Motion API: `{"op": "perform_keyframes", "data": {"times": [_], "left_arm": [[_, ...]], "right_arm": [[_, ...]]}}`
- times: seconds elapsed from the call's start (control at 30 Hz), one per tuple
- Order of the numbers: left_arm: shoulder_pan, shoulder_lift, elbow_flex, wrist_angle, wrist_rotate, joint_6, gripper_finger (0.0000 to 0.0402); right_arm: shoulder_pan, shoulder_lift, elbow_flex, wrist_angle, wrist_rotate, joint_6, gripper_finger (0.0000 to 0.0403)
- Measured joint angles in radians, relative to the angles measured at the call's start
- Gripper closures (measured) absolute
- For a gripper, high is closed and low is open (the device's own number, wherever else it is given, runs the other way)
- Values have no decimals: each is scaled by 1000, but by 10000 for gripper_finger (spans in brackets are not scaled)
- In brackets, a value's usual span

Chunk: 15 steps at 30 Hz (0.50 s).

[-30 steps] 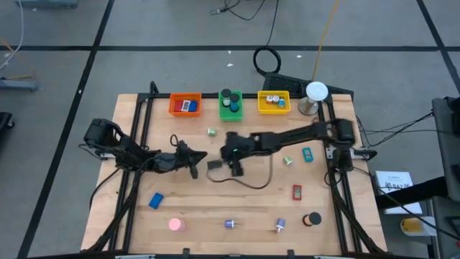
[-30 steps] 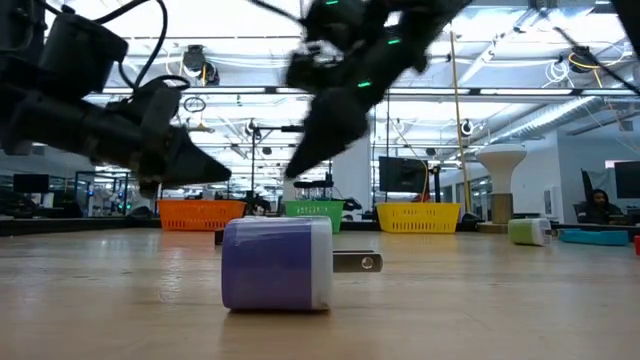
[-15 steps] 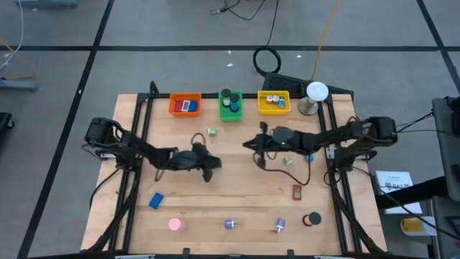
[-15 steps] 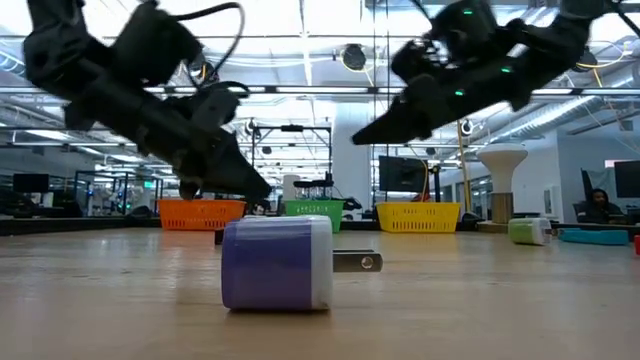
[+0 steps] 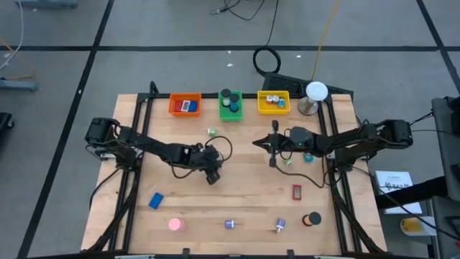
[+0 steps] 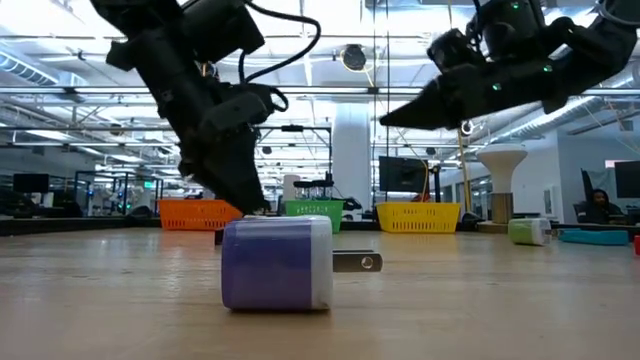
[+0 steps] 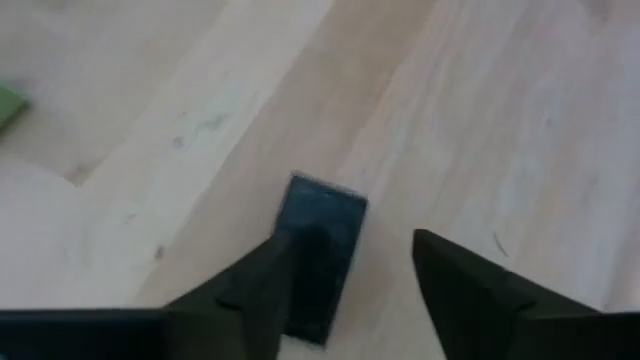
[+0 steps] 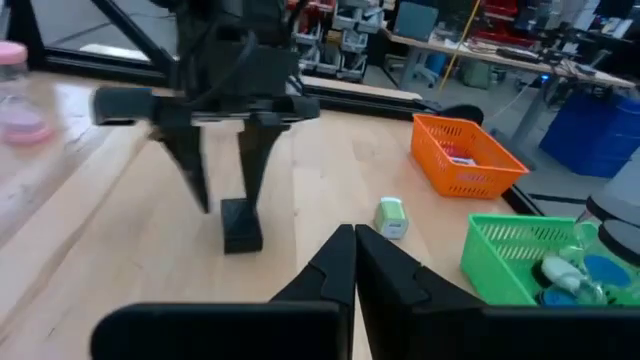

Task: Pick & Place Office items
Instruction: Put the black digital clock into the orange bin

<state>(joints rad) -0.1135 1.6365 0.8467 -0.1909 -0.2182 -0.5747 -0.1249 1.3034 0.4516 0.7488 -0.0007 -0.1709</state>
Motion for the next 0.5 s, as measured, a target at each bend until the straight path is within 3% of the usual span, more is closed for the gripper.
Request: {"op": "perform_keyframes", "data": {"times": [0.27,0.5], "left_arm": [[9,0,10,-45,39,34,119],[26,0,10,-37,50,52,114]], "right_arm": [[0,1,-7,-19,2,-3,399],[0,1,-7,-13,0,-5,399]]}}
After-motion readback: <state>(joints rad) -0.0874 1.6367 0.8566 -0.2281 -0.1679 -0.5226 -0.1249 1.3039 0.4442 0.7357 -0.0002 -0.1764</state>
